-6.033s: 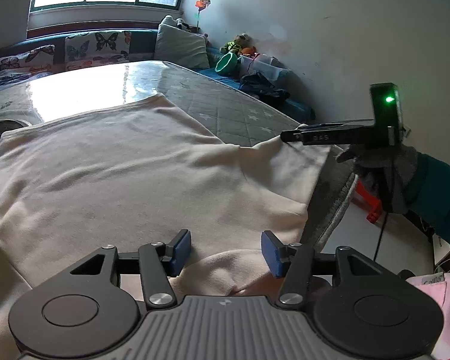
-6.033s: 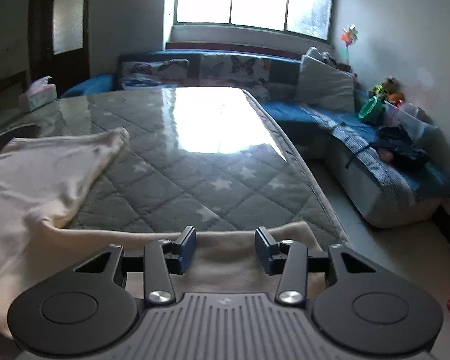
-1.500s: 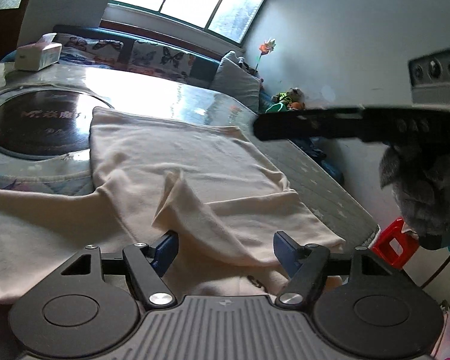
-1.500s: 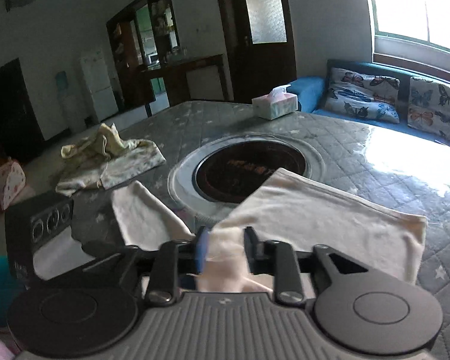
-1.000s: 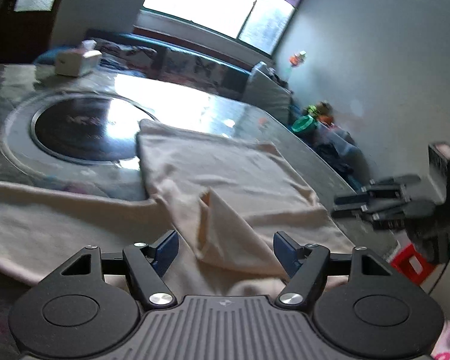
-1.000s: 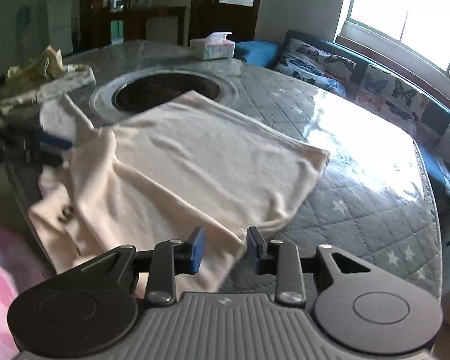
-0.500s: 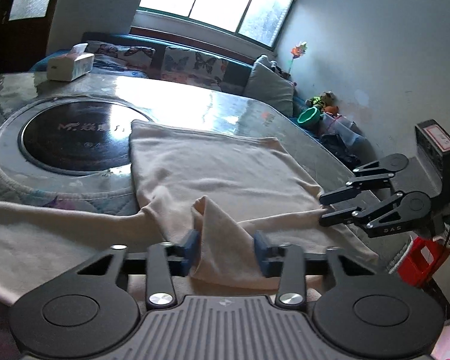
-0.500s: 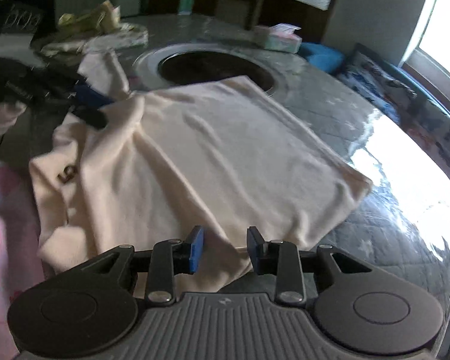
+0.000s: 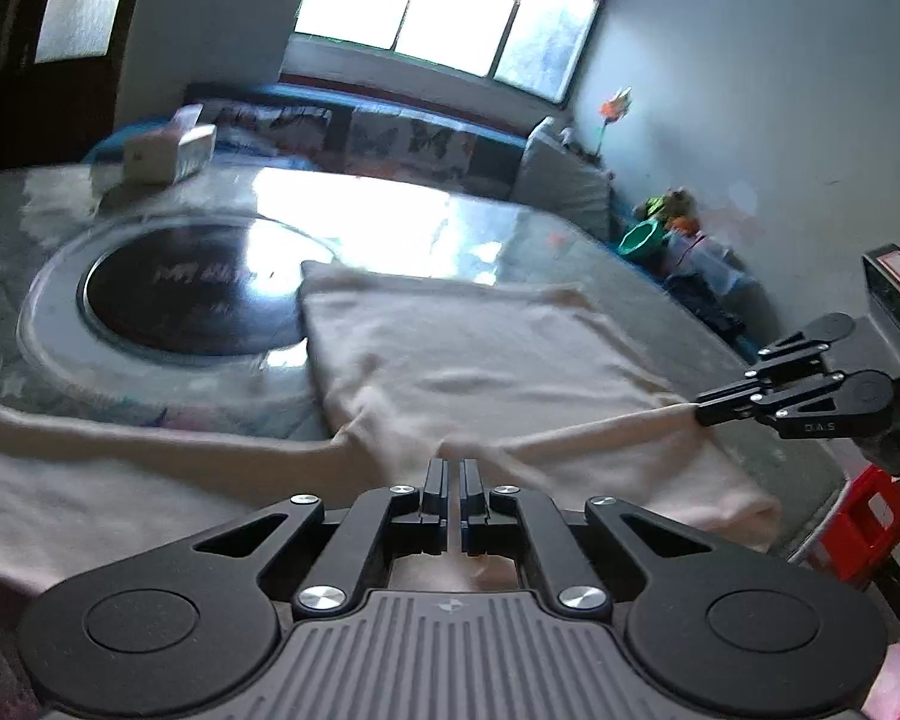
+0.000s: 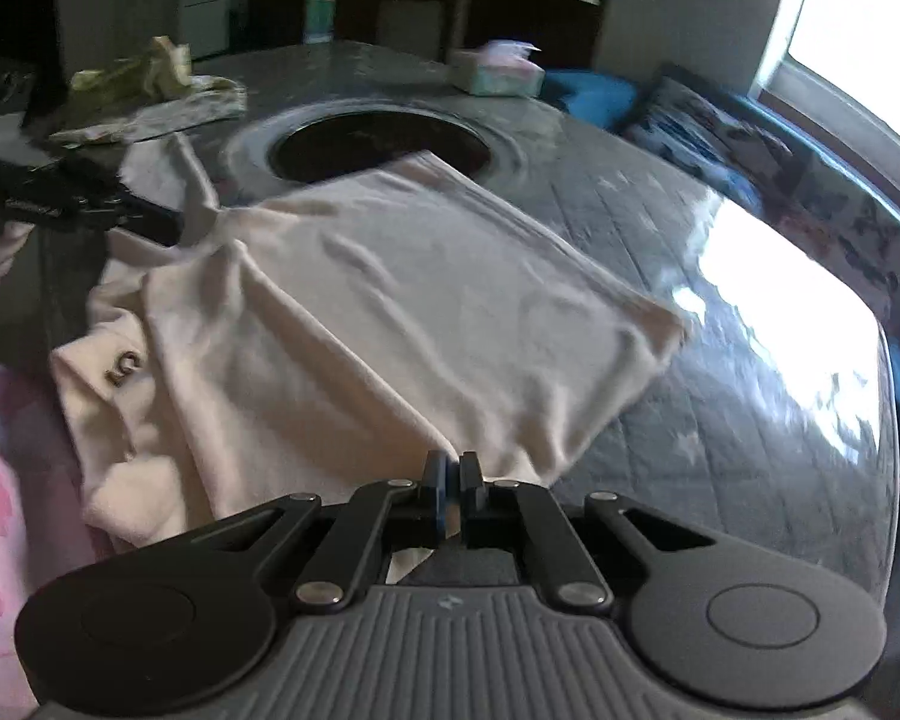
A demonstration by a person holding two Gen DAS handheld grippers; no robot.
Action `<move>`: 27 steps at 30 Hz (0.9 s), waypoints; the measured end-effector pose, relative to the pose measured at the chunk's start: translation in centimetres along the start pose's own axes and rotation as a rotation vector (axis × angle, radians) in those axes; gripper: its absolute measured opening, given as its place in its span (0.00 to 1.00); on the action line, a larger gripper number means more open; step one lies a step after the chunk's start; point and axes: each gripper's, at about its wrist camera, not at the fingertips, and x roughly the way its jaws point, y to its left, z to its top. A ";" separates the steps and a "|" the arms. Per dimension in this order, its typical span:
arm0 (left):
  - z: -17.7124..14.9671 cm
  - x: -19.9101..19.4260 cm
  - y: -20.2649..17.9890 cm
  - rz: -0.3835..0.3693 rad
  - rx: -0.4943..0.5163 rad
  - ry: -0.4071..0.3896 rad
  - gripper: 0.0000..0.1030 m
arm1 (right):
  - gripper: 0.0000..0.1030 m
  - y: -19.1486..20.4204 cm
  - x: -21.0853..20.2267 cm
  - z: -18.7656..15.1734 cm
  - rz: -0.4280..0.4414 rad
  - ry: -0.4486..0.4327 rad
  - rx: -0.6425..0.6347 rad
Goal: Fold clothes
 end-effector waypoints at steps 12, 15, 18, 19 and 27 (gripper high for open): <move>1.4 2.2 -2.6 -0.118 0.028 0.001 0.07 | 0.09 0.8 -0.3 0.3 0.031 -0.113 0.086; 1.3 4.5 -2.8 -0.089 0.033 0.032 0.07 | 0.09 1.1 0.7 -0.3 0.045 -0.109 0.112; 1.1 5.5 -1.8 -0.049 0.009 0.044 0.07 | 0.10 1.2 1.4 -0.9 0.036 -0.102 0.141; 1.1 5.2 -1.3 -0.058 -0.015 0.042 0.07 | 0.10 1.0 1.4 -1.2 0.033 -0.105 0.153; 0.1 1.4 -1.7 -0.087 0.040 0.019 0.11 | 0.14 2.2 0.5 -0.5 0.072 -0.144 0.160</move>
